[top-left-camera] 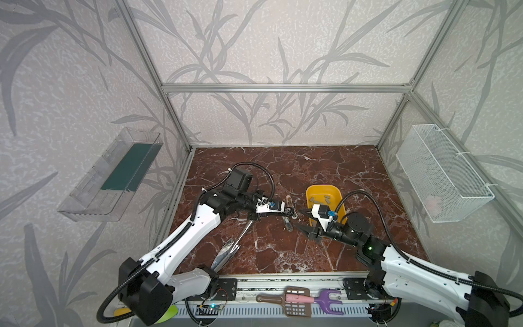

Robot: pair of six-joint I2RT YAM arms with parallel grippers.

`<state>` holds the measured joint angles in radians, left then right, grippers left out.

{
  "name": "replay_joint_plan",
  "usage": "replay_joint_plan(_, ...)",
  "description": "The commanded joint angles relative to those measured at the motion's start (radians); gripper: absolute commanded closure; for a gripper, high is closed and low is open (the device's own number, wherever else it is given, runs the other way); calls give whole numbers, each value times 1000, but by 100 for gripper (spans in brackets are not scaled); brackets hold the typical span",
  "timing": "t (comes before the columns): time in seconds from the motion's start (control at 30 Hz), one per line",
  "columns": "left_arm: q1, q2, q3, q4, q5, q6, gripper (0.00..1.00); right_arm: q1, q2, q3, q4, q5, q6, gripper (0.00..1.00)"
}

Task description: Load the staples into the stapler

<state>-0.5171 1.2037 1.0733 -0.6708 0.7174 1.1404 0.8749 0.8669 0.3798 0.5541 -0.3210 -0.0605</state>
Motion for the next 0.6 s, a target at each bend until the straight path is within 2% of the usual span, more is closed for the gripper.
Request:
replay_joint_plan(0.0,-4,-1,43,-61,51,91,100,16,23,43,-14,14,-121,44)
replay_joint_plan(0.2,-8,-8,43,-87,124,132,100,21,96,93,-88,-5,-132,44)
replay_joint_plan(0.57,-22,-12,22,-86,136,175,100,53,163,154,-175,-12,-165,48)
